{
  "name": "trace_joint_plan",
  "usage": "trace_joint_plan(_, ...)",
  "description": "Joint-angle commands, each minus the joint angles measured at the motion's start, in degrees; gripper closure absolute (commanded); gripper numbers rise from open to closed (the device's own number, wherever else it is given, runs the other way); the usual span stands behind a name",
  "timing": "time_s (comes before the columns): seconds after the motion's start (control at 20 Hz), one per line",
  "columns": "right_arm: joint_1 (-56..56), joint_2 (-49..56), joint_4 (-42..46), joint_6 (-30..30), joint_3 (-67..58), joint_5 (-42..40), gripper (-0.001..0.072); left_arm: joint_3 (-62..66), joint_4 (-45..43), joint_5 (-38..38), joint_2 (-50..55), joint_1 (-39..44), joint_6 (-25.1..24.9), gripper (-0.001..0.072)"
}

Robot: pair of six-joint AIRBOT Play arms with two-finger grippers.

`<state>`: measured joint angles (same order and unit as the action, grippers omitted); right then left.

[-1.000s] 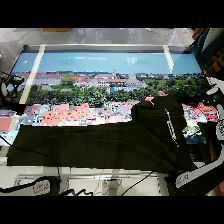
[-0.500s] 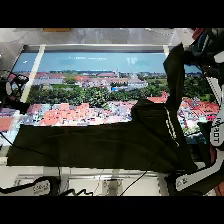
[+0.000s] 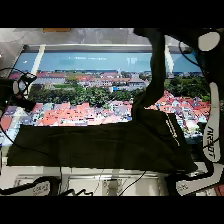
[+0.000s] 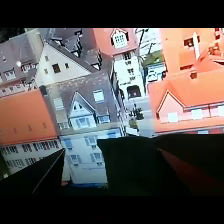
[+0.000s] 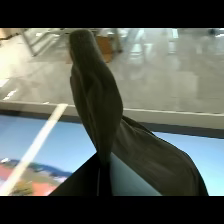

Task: Fold the clothes and pants, and hang the long-sleeved shirts on hangers.

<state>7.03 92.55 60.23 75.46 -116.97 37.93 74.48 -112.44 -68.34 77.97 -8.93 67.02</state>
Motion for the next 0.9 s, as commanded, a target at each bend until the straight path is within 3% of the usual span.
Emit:
trace_joint_plan(0.0, 9.8, 0.6, 0.7, 2.1, 0.5, -1.5, 0.0679, 0.2, -6.0, 0.4, -2.4, 0.5, 6.5, 0.0153)
trace_joint_plan(0.1, 15.9, 2.7, 1.7, 2.1, 0.5, -2.2, 0.0679, 0.2, -10.6, 3.5, -6.2, -0.9, 11.8, 0.0153)
trace_joint_plan(0.4, 31.8, 12.9, 3.7, 2.6, 0.5, -8.8, 0.068, 0.2, -11.1, 17.7, -18.6, -8.0, 20.1, 0.0153)
trace_joint_plan(0.85, 45.8, 17.4, 3.5, 2.5, 0.7, -15.0, 0.0678, 0.2, -5.4, 19.9, -20.0, -10.4, 20.2, 0.0153)
